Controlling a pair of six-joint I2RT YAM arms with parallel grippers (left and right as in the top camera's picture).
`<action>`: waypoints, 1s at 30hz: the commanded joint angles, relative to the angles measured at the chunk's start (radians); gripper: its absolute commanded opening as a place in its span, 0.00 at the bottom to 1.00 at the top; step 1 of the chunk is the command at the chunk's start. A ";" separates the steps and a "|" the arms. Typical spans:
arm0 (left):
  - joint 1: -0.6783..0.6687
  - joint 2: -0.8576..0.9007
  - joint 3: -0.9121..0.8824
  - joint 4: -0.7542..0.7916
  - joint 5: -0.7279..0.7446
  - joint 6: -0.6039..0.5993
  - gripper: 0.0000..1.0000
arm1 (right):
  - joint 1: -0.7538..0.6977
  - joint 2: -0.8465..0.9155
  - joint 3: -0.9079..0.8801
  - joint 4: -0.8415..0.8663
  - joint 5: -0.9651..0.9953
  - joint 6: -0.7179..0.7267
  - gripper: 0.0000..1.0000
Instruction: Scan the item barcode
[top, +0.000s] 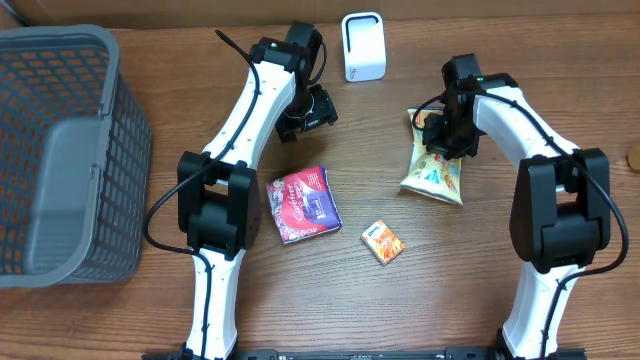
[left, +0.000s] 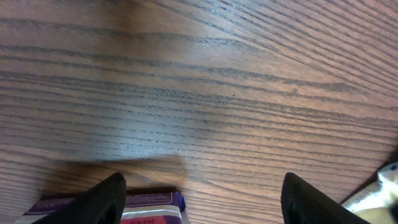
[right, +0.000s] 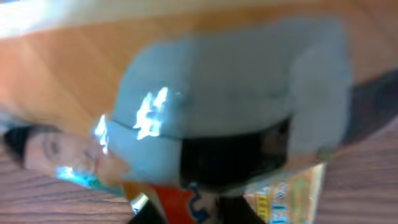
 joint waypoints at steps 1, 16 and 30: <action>-0.008 -0.013 0.009 -0.002 0.007 0.023 0.73 | 0.003 0.016 -0.015 -0.010 0.002 0.003 0.08; -0.007 -0.013 0.009 -0.002 0.003 0.023 0.72 | 0.006 0.016 0.384 -0.067 -0.045 0.003 0.04; -0.010 -0.013 0.009 -0.002 0.004 0.023 0.69 | 0.055 0.027 0.413 0.597 -0.122 0.096 0.04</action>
